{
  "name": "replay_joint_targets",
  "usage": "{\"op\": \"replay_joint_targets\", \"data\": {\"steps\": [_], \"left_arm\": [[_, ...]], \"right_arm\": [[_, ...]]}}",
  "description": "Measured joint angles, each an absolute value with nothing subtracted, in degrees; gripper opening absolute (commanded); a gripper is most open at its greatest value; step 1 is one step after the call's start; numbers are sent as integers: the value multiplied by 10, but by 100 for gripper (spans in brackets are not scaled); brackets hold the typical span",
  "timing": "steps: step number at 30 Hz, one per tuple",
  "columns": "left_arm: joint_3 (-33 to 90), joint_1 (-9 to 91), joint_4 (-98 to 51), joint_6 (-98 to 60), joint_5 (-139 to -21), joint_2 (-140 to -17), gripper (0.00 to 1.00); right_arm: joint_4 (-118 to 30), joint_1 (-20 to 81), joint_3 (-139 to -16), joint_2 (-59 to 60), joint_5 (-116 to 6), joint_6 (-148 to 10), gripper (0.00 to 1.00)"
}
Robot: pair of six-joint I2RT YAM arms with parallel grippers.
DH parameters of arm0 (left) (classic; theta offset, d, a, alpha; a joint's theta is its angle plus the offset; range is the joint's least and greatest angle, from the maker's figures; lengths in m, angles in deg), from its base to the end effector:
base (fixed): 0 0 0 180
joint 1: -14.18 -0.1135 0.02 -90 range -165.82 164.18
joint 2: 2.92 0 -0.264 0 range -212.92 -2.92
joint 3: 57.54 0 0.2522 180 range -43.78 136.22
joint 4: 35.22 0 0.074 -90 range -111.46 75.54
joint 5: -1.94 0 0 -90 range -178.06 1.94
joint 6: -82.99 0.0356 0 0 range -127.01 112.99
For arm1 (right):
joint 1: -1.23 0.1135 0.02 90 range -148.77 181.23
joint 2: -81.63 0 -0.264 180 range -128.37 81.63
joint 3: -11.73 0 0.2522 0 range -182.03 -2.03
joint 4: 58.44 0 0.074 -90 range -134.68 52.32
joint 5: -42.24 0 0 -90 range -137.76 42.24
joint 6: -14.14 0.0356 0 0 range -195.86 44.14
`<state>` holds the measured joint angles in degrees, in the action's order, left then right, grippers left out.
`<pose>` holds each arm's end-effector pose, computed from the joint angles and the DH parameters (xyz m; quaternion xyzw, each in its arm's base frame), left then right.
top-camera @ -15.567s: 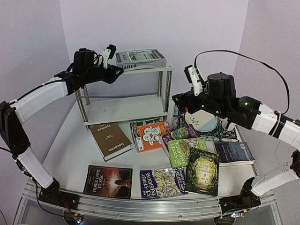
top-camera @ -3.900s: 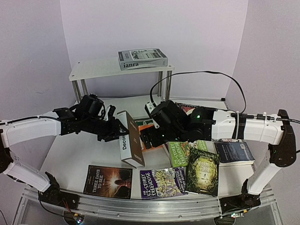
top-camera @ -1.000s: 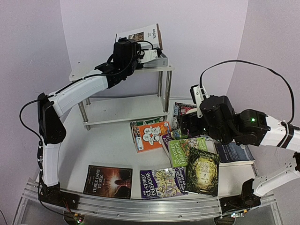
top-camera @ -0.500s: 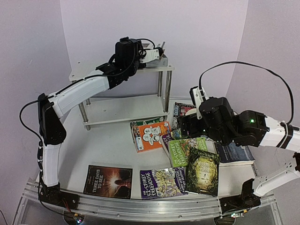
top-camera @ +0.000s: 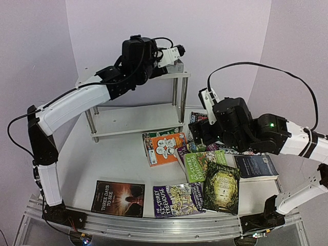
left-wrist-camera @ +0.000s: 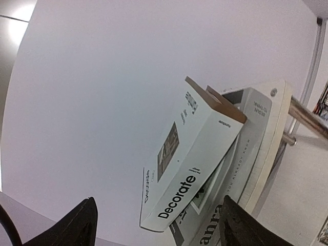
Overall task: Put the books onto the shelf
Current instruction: Place the book in the book pile.
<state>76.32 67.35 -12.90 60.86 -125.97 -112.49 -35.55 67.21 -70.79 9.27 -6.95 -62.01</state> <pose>0.2815 -0.3393 0.4695 0.4571 0.5268 0.3109 0.6457 0.1380 0.2524 0.3873 -0.1261 0.7533 0.1666 0.6236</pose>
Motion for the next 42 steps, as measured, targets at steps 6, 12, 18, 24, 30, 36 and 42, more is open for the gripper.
{"op": "replay_joint_targets", "data": {"steps": [6, 12, 18, 24, 30, 36, 42], "left_arm": [[725, 656, -92, 381, -1153, -1012, 80], [680, 541, -95, 145, -1019, -932, 80], [663, 448, -88, -10, -867, -933, 75], [663, 351, -84, -131, -717, -953, 73], [677, 264, -92, -229, -576, -1004, 67], [686, 234, -99, -288, -494, -1053, 66], [709, 227, -119, -314, -443, -1087, 65]], "right_arm": [[-387, 626, -724, 90, -100, -658, 92], [-418, 572, -791, 48, -170, -696, 87], [-437, 515, -902, -27, -278, -712, 85], [-443, 458, -996, -107, -378, -707, 78], [-438, 423, -1061, -161, -438, -700, 76], [-439, 399, -1125, -207, -472, -701, 76], [-441, 388, -1154, -242, -481, -704, 71]]}}
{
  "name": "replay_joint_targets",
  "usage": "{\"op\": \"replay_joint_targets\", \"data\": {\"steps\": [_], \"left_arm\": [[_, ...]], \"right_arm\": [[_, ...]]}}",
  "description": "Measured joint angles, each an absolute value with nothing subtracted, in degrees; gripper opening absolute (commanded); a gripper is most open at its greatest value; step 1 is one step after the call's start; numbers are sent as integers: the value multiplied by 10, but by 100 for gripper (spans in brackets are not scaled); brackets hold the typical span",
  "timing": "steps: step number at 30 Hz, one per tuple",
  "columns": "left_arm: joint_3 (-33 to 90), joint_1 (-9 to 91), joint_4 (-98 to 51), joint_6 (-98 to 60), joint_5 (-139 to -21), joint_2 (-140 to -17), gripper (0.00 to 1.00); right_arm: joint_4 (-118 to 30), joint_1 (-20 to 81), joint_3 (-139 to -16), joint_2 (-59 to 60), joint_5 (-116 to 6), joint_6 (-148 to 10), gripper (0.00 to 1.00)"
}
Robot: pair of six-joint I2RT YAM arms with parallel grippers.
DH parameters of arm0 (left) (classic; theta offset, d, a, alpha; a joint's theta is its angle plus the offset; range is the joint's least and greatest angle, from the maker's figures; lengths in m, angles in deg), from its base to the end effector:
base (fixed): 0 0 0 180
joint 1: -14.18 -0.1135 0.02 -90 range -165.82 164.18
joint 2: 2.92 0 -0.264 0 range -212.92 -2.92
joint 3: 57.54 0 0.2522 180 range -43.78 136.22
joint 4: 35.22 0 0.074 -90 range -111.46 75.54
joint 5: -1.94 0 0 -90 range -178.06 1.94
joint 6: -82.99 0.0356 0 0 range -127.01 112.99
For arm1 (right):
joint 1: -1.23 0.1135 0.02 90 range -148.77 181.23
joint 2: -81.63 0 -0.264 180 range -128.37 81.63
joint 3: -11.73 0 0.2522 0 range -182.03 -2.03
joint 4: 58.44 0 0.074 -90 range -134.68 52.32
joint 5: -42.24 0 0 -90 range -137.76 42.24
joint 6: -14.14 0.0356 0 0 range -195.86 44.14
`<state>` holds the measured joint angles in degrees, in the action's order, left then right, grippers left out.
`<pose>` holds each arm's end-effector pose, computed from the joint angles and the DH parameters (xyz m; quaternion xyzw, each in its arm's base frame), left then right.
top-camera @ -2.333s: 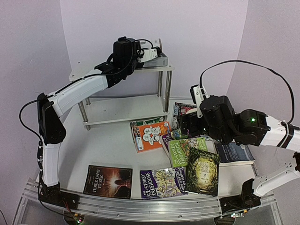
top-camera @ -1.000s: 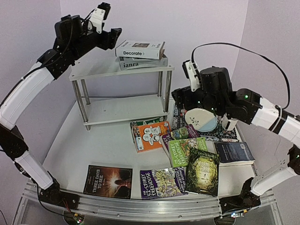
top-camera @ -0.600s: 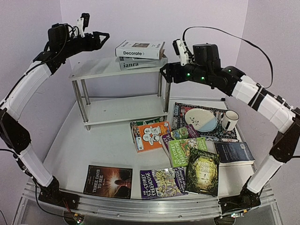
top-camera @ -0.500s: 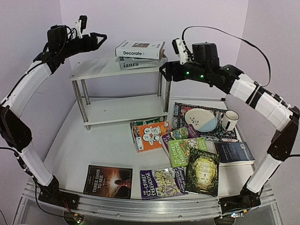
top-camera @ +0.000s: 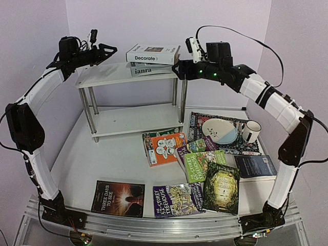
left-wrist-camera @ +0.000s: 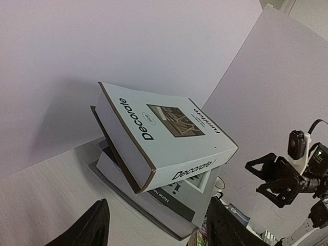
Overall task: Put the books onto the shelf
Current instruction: Place the book in the book pile, then adjust the book pile.
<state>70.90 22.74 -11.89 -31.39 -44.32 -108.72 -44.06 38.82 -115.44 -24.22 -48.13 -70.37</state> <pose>0.4160 -0.0875 0.4634 0.1685 0.6899 -0.4390 0.5504 0.3452 0.2660 0.4724 -0.1856 0.6365 0.2768 0.6955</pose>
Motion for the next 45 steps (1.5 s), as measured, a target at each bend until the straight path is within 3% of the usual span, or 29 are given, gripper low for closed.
{"op": "replay_joint_targets", "data": {"steps": [7, 13, 23, 34, 45], "left_arm": [[725, 227, -145, -311, -422, -1112, 49], [752, 227, -161, -311, -404, -1156, 49], [769, 227, -185, -319, -366, -1210, 51], [770, 229, -235, -332, -313, -1213, 45], [789, 241, -255, -343, -307, -1234, 44]], "right_arm": [[-442, 388, -1160, -260, -482, -713, 67], [-454, 388, -1184, -283, -484, -718, 67], [-475, 386, -1221, -317, -484, -730, 53], [-485, 377, -1248, -347, -484, -725, 50], [-503, 374, -1256, -351, -487, -712, 47]]}}
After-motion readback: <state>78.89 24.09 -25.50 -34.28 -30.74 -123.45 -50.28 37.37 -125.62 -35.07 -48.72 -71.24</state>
